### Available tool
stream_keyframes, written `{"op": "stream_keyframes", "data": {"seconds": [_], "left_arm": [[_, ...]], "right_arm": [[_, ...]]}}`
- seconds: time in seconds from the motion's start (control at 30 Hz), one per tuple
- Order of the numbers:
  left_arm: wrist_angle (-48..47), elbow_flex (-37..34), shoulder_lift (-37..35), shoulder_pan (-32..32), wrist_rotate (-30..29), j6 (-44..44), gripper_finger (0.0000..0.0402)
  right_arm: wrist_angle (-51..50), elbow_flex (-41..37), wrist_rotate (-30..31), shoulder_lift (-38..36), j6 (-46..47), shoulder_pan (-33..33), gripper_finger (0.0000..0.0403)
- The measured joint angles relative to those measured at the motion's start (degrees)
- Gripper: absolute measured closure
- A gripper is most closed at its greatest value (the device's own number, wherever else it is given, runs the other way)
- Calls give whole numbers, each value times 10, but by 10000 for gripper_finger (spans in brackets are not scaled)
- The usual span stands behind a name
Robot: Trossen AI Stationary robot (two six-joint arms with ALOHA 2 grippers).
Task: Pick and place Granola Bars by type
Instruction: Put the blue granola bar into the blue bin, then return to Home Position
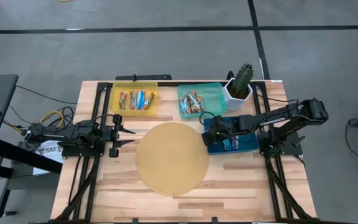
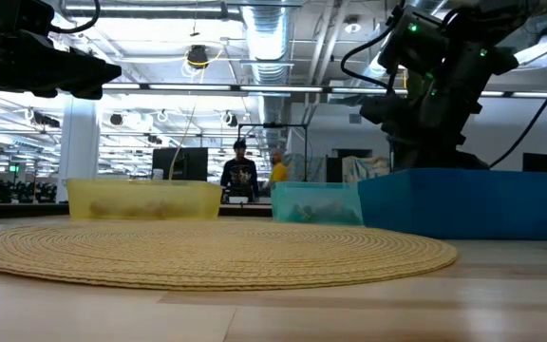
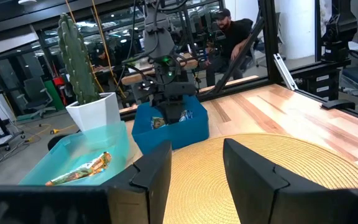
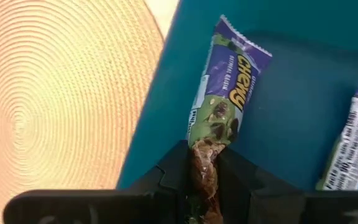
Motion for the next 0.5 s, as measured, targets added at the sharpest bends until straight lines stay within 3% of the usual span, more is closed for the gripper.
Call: {"op": "stream_keyframes", "data": {"seconds": [0.23, 0.5], "left_arm": [[0, 0, 0, 0, 0, 0, 262], [0, 0, 0, 0, 0, 0, 262]], "right_arm": [[8, 0, -20, 0, -15, -5, 309], [-28, 0, -6, 0, -7, -5, 189]]}}
